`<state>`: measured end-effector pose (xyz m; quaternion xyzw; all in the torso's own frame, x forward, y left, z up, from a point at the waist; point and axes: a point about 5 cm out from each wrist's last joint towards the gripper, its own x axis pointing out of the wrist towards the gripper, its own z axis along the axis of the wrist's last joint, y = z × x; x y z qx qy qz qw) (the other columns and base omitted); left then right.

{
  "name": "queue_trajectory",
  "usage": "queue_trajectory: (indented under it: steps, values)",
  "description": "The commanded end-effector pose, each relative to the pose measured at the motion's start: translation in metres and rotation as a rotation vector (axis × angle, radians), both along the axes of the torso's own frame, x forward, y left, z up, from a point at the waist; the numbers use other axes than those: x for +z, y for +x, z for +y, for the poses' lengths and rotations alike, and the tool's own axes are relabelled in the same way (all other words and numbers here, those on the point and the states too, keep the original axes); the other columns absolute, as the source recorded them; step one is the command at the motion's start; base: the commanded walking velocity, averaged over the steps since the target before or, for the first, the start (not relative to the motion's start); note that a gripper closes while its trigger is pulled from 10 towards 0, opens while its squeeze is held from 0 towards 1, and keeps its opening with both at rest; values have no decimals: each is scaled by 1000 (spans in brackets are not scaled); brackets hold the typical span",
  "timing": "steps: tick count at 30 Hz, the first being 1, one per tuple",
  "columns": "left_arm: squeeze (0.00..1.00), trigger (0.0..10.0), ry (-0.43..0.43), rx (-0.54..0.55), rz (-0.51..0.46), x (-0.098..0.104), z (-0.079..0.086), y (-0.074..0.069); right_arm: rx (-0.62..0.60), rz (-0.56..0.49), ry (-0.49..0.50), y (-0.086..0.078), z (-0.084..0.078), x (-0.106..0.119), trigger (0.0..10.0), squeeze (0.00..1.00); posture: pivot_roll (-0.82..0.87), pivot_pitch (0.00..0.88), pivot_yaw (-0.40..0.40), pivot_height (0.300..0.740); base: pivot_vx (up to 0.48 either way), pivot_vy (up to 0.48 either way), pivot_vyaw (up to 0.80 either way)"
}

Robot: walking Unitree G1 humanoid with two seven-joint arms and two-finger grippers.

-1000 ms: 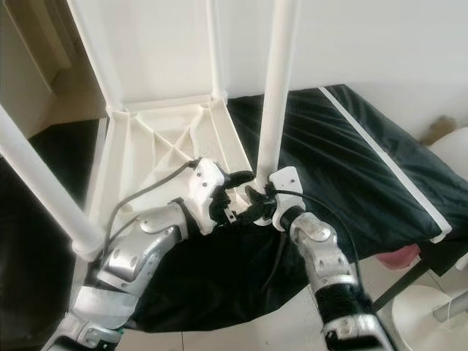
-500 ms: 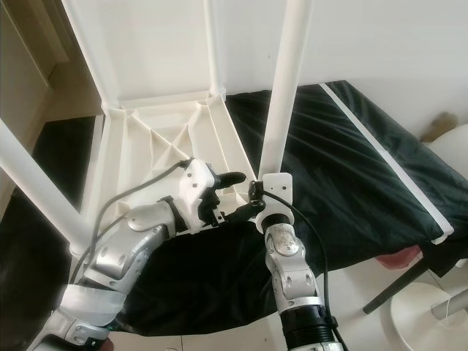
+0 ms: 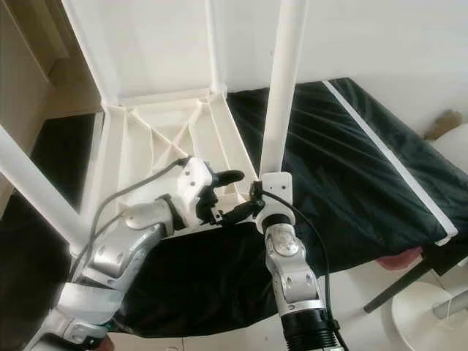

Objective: Building children table

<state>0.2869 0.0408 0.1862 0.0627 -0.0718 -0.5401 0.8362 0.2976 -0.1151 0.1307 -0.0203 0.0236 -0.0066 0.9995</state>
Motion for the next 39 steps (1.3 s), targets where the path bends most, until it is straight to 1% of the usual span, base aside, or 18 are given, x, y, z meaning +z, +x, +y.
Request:
queue_trajectory:
  steps: [1, 2, 5, 7, 8, 9, 10, 14, 16, 17, 18, 19, 21, 26, 29, 33, 37, 39]
  values:
    - [0, 10000, 14, -8, 11, -3, -2, -1, -32, 114, -24, -6, -9, -23, 10000, 949, 10, 0, 5, 740, 0, 0, 0]
    - [0, 10000, 14, -9, 10, -3, -2, -1, -28, 109, -25, -6, -10, -22, 10000, 1000, 10, 0, 5, 740, 0, 0, 0]
    - [0, 10000, 9, -5, 9, -2, -1, 0, 7, 79, -31, -3, -20, -14, 10000, 1000, 11, 0, 3, 740, 0, 0, 0]
    - [0, 10000, 8, -5, 9, -1, -1, 0, 16, 75, -30, -2, -23, -12, 10000, 1000, 11, 0, 3, 740, 0, 0, 0]
    - [0, 10000, 8, -4, 9, -1, -2, 0, 60, 66, -10, 0, -25, -9, 10000, 1000, 10, 0, 5, 740, 0, 0, 0]
    - [0, 10000, 11, -5, 8, -2, -2, 0, 157, 53, 6, 1, -29, -5, 10000, 1000, 10, 0, 5, 740, 0, 0, 0]
    - [0, 10000, 13, -4, 8, -2, -2, 0, 186, 48, 0, 2, -35, -3, 10000, 1000, 12, 0, 6, 740, 0, 0, 0]
    - [0, 10000, 14, -1, 7, -2, -1, 0, 220, 53, -5, 3, -47, 0, 10000, 1000, 12, 0, 7, 740, 0, 0, 0]
    - [0, 10000, 14, -1, 7, -2, -1, 0, 225, 55, -2, 3, -48, 0, 10000, 1000, 12, 0, 7, 740, 0, 0, 0]
    - [0, 10000, 15, 0, 6, -1, -1, 1, 313, 43, -39, 2, -53, 4, 10000, 765, 12, 0, 9, 740, 0, 0, 0]
    - [0, 10000, 17, 1, 4, -1, 0, 1, 388, 31, -63, 2, -59, 8, 10000, 0, 11, 0, 11, 740, 0, 0, 0]
    - [0, 10000, 19, 2, 3, -1, 0, 2, 439, 23, -80, 2, -64, 11, 10000, 0, 11, 0, 11, 740, 0, 0, 0]
    - [0, 10000, 21, 2, 0, 0, 0, 2, 477, 21, -79, 4, -71, 14, 10000, 0, 11, 0, 13, 740, 0, 0, 0]
    - [0, 10000, 21, 4, -2, 1, 1, 4, 531, 22, -76, 8, -73, 15, 10000, 0, 11, 0, 17, 740, 0, 0, 0]
    - [0, 10000, 24, 5, -7, 2, 1, 5, 624, 19, -89, 20, -68, 19, 10000, 0, 14, 0, 25, 740, 0, 0, 0]
    - [0, 10000, 26, 3, -14, 4, 1, 5, 654, 24, -70, 35, -62, 19, 10000, 0, 36, 0, 18, 740, 0, 0, 0]
    - [0, 10000, 28, 12, -18, 5, 3, 6, 687, 34, -85, 40, -56, 17, 10000, 0, 43, 0, 16, 740, 0, 0, 0]
    - [0, 10000, 30, 24, -20, 5, 6, 6, 720, 47, -121, 44, -52, 14, 10000, 0, 51, 0, 11, 740, 0, 0, 0]
